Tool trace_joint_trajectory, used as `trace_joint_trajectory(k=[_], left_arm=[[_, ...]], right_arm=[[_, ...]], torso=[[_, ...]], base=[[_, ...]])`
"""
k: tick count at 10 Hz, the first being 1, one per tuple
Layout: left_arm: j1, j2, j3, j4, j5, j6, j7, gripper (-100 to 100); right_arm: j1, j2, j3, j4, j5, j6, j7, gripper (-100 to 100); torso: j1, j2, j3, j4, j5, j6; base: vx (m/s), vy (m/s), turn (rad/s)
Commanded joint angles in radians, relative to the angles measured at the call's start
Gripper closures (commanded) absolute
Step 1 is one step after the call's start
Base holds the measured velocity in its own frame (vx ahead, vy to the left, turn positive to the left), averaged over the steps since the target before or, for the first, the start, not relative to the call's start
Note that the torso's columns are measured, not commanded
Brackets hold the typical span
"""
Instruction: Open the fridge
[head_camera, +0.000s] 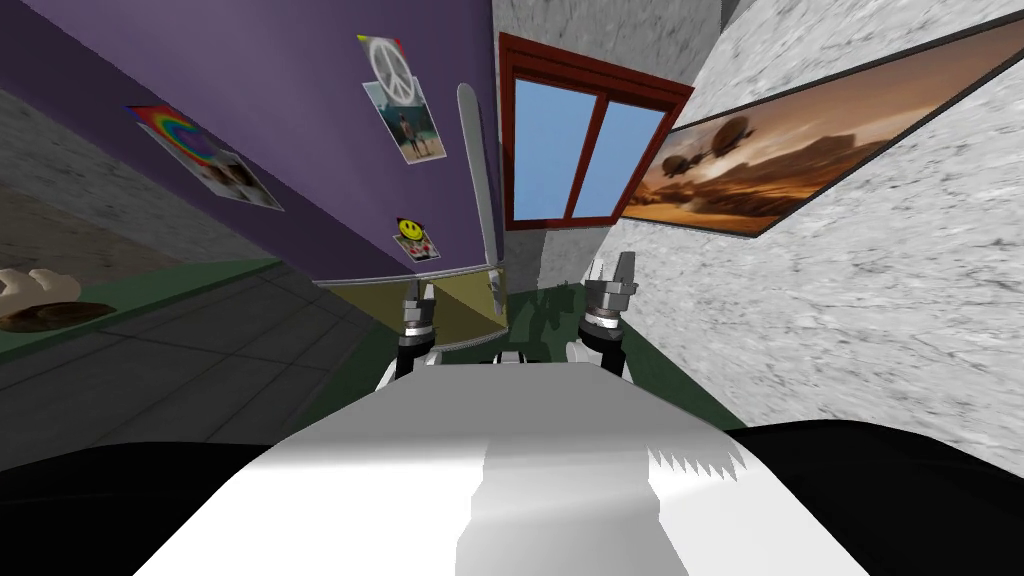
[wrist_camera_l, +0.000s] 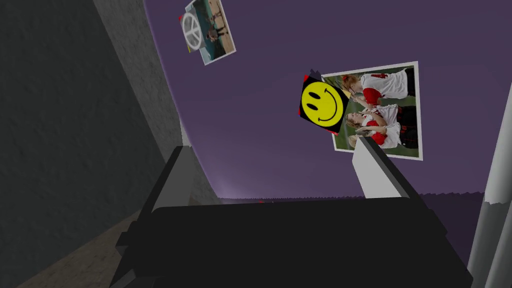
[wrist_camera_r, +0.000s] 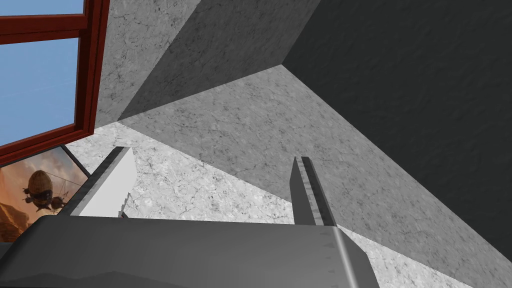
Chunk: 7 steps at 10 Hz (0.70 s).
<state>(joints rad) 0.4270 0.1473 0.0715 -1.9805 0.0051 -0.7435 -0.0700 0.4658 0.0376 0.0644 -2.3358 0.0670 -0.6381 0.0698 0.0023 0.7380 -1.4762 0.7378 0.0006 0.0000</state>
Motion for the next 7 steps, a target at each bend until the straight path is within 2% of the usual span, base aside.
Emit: trace_joint_trajectory(k=[1,7], left_arm=[[-0.008,0.001,0.01,0.048,0.016,-0.02,0.001,-100],[-0.028,0.003,0.032,0.172,0.057,-0.07,0.003,-100]], right_arm=[[0.0,0.0,0.0,0.0,0.0,0.0,0.0,0],[0.0,0.0,0.0,0.0,0.0,0.0,0.0,0]], torso=[[0.0,0.0,0.0,0.0,0.0,0.0],[-0.002,0.0,0.0,0.0,0.0,0.0]], base=[[0.146,-0.166,0.036],[0.169,-0.205,0.048]])
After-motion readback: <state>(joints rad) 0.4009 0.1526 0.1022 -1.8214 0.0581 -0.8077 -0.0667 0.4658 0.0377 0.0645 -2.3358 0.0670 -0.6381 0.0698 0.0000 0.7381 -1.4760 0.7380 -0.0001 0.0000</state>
